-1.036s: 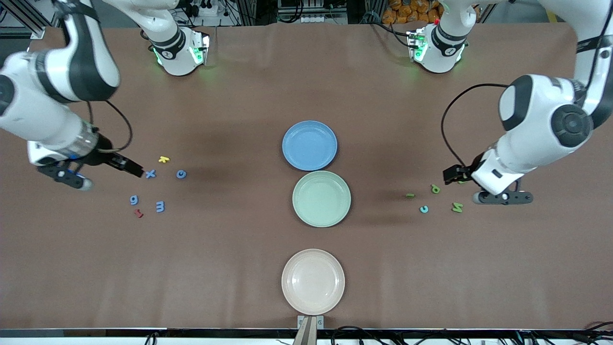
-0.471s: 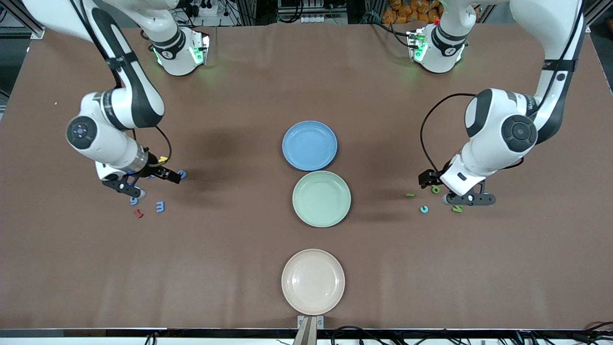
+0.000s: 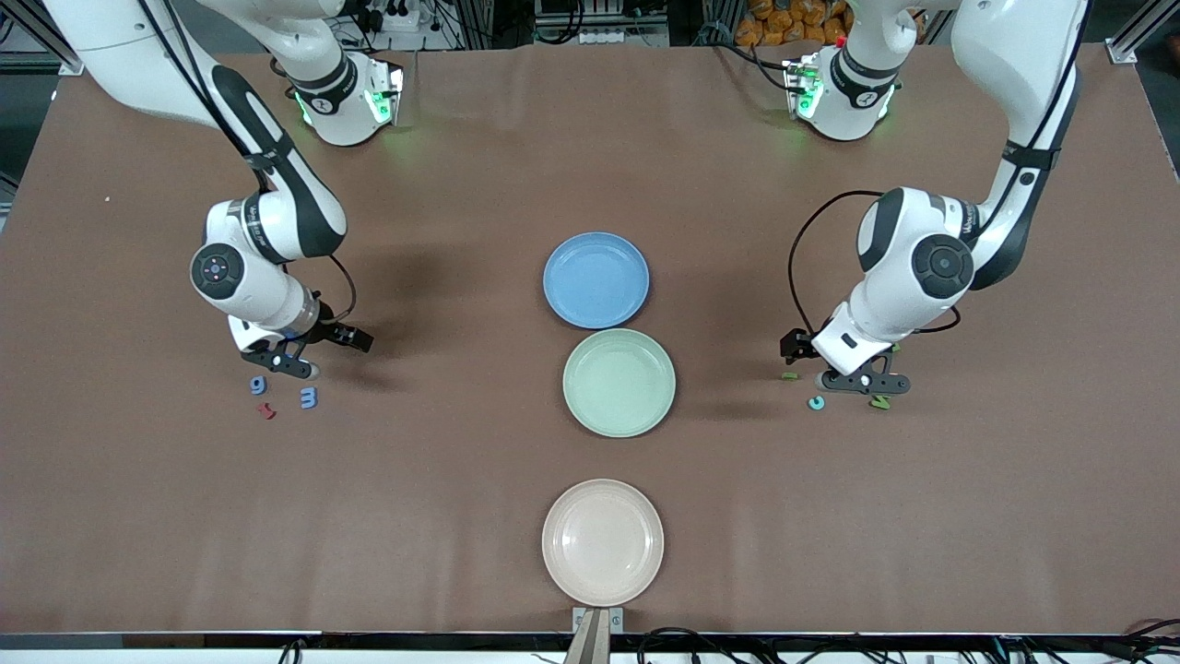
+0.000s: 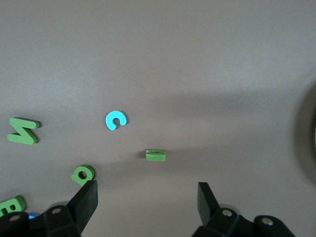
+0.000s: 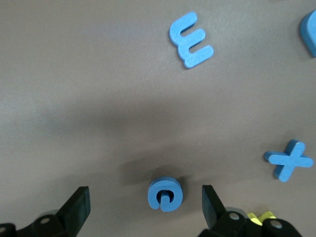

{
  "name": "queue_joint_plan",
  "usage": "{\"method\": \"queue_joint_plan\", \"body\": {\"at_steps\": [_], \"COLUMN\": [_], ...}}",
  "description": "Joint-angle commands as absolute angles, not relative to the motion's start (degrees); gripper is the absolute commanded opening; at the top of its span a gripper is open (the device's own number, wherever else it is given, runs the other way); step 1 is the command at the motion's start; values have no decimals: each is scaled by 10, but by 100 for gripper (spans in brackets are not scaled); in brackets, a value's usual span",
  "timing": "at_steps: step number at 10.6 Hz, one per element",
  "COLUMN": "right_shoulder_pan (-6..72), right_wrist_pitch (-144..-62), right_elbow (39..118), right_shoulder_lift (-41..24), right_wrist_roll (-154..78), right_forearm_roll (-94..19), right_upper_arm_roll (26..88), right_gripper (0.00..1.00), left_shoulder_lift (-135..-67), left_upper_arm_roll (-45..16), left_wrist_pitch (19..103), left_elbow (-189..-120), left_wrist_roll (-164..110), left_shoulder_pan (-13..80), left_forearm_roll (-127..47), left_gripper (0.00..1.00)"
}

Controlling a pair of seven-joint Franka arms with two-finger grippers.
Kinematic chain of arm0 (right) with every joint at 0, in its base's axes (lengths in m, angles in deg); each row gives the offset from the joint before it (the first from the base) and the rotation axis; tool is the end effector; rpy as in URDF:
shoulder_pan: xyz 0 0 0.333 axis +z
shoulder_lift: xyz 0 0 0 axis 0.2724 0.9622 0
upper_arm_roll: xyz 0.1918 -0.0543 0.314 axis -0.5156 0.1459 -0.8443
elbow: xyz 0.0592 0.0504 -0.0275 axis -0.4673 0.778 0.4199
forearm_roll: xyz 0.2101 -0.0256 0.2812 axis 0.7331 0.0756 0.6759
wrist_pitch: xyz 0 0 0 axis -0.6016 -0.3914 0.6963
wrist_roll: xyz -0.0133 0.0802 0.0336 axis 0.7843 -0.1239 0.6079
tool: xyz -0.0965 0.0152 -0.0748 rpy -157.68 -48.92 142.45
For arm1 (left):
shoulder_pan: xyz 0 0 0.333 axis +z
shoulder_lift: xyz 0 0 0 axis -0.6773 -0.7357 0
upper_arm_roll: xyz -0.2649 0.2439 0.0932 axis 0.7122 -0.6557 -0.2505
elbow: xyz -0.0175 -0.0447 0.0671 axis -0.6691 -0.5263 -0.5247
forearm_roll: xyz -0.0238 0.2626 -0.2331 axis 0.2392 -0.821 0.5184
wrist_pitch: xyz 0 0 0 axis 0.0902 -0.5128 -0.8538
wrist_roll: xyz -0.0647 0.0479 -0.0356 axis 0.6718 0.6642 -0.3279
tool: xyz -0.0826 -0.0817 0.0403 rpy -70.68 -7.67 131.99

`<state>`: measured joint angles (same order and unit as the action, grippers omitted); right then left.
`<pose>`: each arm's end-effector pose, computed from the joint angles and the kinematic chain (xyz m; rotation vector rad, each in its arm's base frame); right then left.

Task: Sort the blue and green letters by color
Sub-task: 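Grasp blue C with the right gripper while the left gripper grasps green I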

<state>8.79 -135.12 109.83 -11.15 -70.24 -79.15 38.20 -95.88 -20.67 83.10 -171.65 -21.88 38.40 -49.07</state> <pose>0.5249 0.0569 0.2652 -3.0790 0.4755 0.1004 0.5697 -0.1589 0.3414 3.0601 -0.1094 0.0376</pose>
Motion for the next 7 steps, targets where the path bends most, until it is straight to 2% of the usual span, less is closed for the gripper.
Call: {"method": "queue_joint_plan", "body": {"at_steps": [1, 4, 7], "right_shoulder_pan": [84, 84, 85], "right_wrist_pitch": [-1376, -1395, -1400], "right_elbow": [1118, 1133, 1138], "right_shoulder_lift": [-107, -103, -103], "right_wrist_roll": [-707, -708, -708], "right_forearm_roll": [-812, -816, -828], "right_upper_arm_roll": [377, 378, 378], "right_gripper": [100, 100, 63], "left_shoulder_lift": [-981, -1009, -1037], "left_upper_arm_roll": [-209, -210, -210], "left_wrist_pitch": [866, 884, 900], "left_elbow": [-1733, -1729, -1714], "left_wrist_roll": [-213, -213, -213], "left_shoulder_pan": [383, 382, 382], "left_forearm_roll": [-534, -545, -564], "left_gripper": [86, 83, 83]}}
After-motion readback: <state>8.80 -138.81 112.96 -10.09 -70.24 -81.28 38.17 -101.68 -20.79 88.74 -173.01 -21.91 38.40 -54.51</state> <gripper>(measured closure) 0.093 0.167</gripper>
